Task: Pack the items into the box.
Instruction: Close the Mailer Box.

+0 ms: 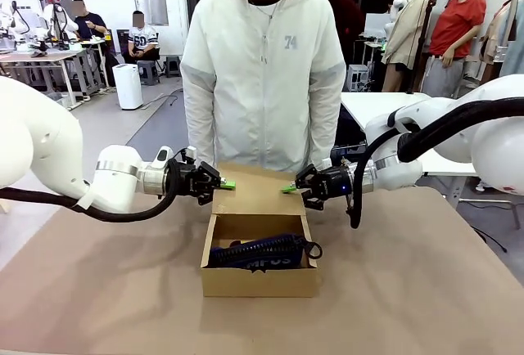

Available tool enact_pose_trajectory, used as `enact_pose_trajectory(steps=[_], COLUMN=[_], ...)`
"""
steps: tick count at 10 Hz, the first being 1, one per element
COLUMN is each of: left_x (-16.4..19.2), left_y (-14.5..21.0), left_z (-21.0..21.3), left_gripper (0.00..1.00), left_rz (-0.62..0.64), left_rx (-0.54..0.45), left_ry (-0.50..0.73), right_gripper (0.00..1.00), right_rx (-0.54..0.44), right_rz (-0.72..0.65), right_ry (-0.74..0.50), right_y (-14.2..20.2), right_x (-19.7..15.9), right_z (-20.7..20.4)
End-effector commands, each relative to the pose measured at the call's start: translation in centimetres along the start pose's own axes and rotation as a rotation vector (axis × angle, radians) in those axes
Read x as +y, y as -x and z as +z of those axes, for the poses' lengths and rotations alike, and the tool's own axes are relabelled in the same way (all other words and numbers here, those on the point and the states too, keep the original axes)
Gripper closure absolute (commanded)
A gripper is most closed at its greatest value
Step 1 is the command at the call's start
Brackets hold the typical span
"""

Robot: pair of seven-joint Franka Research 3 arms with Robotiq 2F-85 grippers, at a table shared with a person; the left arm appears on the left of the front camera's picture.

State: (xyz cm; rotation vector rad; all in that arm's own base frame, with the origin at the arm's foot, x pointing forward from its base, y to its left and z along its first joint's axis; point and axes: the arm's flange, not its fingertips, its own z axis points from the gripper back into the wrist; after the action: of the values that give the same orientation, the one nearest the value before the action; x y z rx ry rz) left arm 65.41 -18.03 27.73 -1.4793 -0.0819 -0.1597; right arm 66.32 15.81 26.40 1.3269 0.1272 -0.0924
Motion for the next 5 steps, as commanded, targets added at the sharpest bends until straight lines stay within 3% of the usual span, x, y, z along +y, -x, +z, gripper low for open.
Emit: enact_pose_trajectory(steps=[1,5], left_x=[-1.2,-3.7], left_y=[0.9,1.7], left_z=[0.6,1.6], left_gripper=[0.88,0.88], left_rz=[-0.064,-0.148], left_rx=[-0.003,-0.052], left_ry=[0.003,-0.058], right_gripper=[0.72,0.72], right_rx=[0.026,0.086], right_rz=[0.119,0.399], right_ry=[0.017,-0.065], right_y=[0.7,3.0], right_x=[1.2,2.2], right_z=[0.4,2.3])
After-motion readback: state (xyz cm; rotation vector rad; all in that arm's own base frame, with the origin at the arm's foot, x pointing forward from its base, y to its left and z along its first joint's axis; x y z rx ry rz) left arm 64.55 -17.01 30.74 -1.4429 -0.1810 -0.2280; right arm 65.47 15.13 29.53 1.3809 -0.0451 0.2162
